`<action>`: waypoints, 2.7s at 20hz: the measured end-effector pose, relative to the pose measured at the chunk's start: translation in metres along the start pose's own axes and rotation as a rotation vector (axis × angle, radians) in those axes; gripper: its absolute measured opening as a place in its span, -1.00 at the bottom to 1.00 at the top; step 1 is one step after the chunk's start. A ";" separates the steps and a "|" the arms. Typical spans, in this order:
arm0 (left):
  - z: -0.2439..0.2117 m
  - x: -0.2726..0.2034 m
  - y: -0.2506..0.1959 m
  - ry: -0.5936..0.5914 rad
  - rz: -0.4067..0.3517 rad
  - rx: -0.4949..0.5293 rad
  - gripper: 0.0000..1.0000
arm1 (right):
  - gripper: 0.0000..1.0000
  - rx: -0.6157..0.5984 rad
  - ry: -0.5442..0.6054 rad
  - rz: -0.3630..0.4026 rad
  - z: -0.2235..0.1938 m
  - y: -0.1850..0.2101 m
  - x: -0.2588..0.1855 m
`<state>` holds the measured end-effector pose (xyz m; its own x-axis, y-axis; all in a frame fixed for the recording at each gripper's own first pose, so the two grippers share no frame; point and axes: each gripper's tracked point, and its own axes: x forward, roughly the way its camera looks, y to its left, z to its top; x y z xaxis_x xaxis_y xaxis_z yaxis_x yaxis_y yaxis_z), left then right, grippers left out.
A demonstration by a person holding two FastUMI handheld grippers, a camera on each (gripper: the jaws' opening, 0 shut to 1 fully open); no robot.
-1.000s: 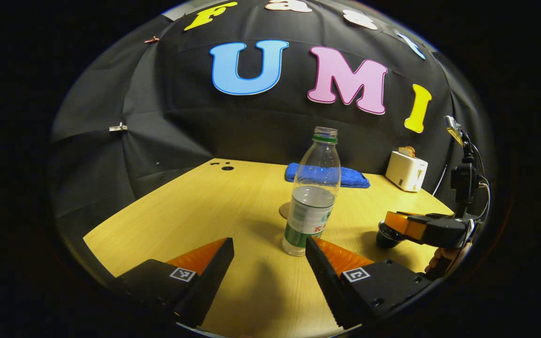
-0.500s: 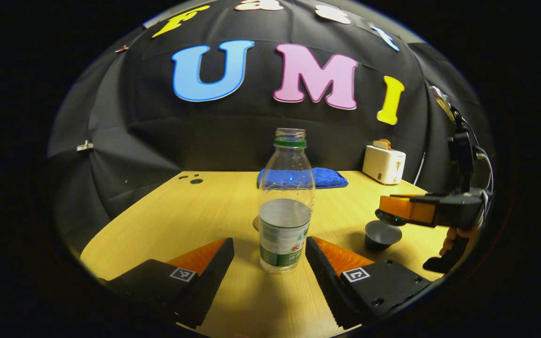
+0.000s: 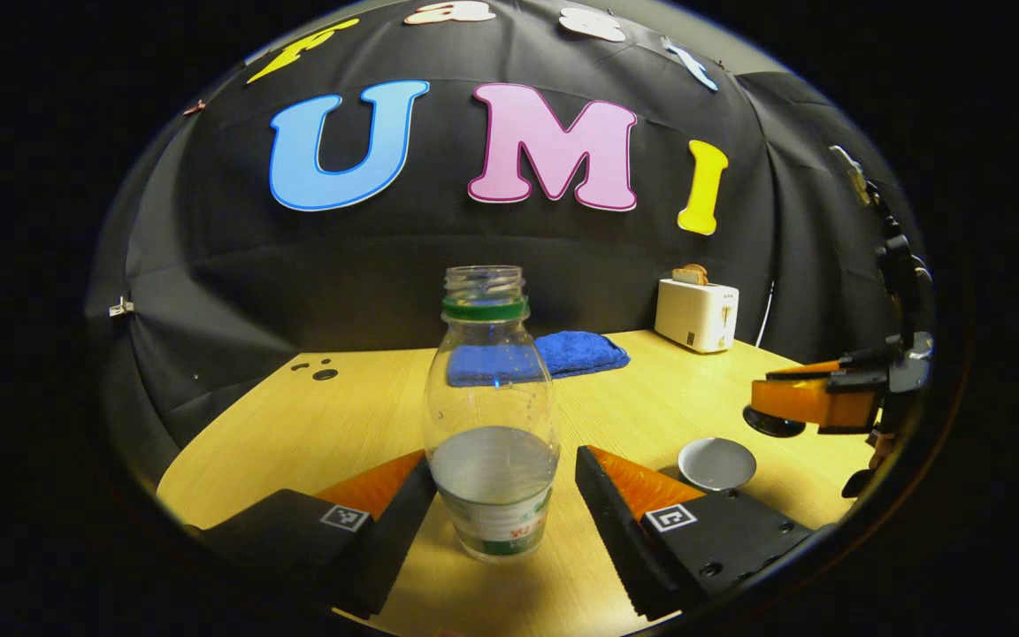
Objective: Open the teacup lid with one hand, grasp the water bottle and pour water into the teacup with the other hand; after pouring, place the water bottle on the coaster and then close the teacup lid.
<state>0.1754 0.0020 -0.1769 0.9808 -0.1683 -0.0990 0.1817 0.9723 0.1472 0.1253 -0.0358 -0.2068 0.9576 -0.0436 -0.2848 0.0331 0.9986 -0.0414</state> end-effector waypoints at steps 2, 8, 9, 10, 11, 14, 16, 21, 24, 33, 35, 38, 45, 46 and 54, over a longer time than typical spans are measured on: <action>0.001 0.009 0.001 -0.002 0.000 -0.009 0.95 | -0.45 0.015 0.010 -0.003 -0.003 -0.003 0.000; -0.004 0.023 0.009 0.003 0.025 -0.076 0.77 | -0.46 0.018 0.011 -0.010 -0.003 -0.008 0.002; -0.003 0.023 0.009 0.001 0.022 -0.089 0.75 | -0.45 0.016 0.014 -0.010 -0.004 -0.009 0.001; -0.002 0.023 0.010 -0.001 0.027 -0.095 0.67 | -0.45 0.016 0.016 -0.009 -0.005 -0.010 0.001; -0.002 0.024 0.011 -0.001 0.033 -0.094 0.67 | -0.45 0.017 0.018 -0.008 -0.007 -0.011 0.000; -0.002 0.022 0.011 0.003 0.042 -0.071 0.60 | -0.45 0.020 0.020 -0.010 -0.007 -0.015 -0.001; -0.001 0.020 0.013 0.015 0.056 0.001 0.55 | -0.51 0.024 0.018 -0.015 -0.006 -0.022 -0.004; 0.012 0.021 0.012 0.022 0.084 0.334 0.53 | -0.45 0.018 0.022 -0.035 -0.009 -0.044 -0.010; 0.011 0.027 0.008 0.047 0.077 0.500 0.51 | -0.45 0.016 0.018 -0.049 -0.009 -0.059 -0.015; 0.005 0.054 -0.023 0.078 0.018 1.087 0.51 | -0.45 0.030 0.031 -0.077 -0.020 -0.098 -0.023; -0.003 0.056 -0.029 0.089 0.005 1.198 0.51 | -0.45 0.032 0.034 -0.080 -0.023 -0.103 -0.024; -0.011 0.061 -0.034 0.103 -0.016 1.289 0.51 | -0.45 0.033 0.040 -0.078 -0.027 -0.108 -0.025; -0.011 0.081 -0.050 0.086 -0.052 1.493 0.51 | -0.45 0.021 0.036 -0.048 -0.029 -0.104 -0.021; -0.011 0.085 -0.052 0.084 -0.061 1.510 0.51 | -0.45 0.018 0.037 -0.041 -0.029 -0.102 -0.021; -0.014 0.094 -0.058 0.065 -0.113 1.694 0.51 | -0.45 0.006 0.045 -0.004 -0.034 -0.093 -0.023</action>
<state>0.2563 -0.0681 -0.2086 0.9620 -0.1716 -0.2126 0.1544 -0.3006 0.9412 0.0905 -0.1291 -0.2289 0.9435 -0.0486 -0.3277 0.0385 0.9986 -0.0371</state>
